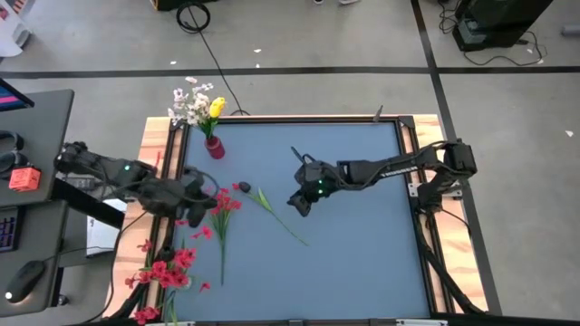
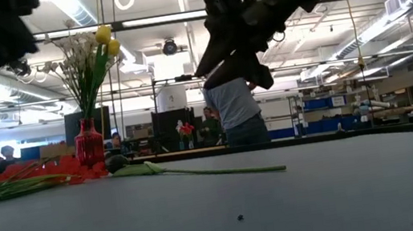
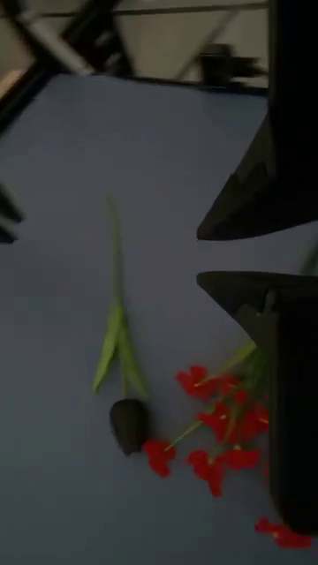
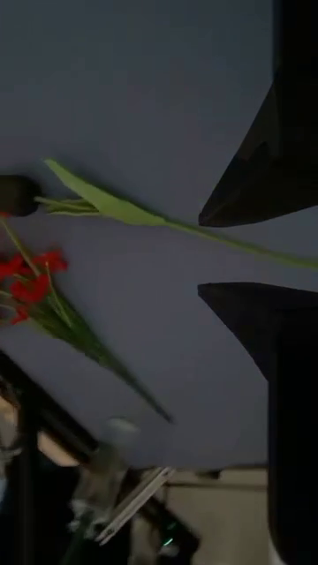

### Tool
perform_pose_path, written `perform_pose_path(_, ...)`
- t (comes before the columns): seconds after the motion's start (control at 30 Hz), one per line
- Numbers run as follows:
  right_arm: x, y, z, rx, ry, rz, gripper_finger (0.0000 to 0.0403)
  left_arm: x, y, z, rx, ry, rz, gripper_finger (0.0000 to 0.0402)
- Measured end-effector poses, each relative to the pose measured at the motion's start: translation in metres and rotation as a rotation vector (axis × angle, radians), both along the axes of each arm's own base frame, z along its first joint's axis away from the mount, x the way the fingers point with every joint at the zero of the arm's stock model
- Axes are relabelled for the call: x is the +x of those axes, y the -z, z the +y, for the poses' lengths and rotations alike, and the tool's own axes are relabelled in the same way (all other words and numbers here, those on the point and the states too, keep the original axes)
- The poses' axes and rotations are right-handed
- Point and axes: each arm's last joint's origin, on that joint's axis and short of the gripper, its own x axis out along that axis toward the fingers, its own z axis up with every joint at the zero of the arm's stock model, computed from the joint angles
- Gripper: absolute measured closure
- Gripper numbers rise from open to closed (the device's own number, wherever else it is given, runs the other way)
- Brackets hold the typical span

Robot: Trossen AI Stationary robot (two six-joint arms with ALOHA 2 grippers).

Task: Sort flowers into vase by color
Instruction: Put the red flowers into the transparent vase

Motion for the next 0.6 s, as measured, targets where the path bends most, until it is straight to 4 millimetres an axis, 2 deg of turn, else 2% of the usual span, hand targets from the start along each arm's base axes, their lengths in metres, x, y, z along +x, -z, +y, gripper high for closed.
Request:
perform_pose_path(0.17, 0.005, 0.005, -0.007, -0.091, -0.106, -0.006, 0.0281, 0.016, 0.002, 0.008, -0.047, -0.14, -0.006, 0.028)
perform_pose_path(0.33, 0.032, 0.026, -0.009, -0.192, -0.23, 0.076, 0.0279, 0.029, 0.01, 0.012, -0.04, -0.202, 0.054, 0.0227)
perform_pose_path(0.6, 0.078, 0.027, -0.014, -0.3, -0.209, 0.119, 0.0276, 0.028, 0.024, 0.012, -0.1, -0.291, 0.218, 0.0212)
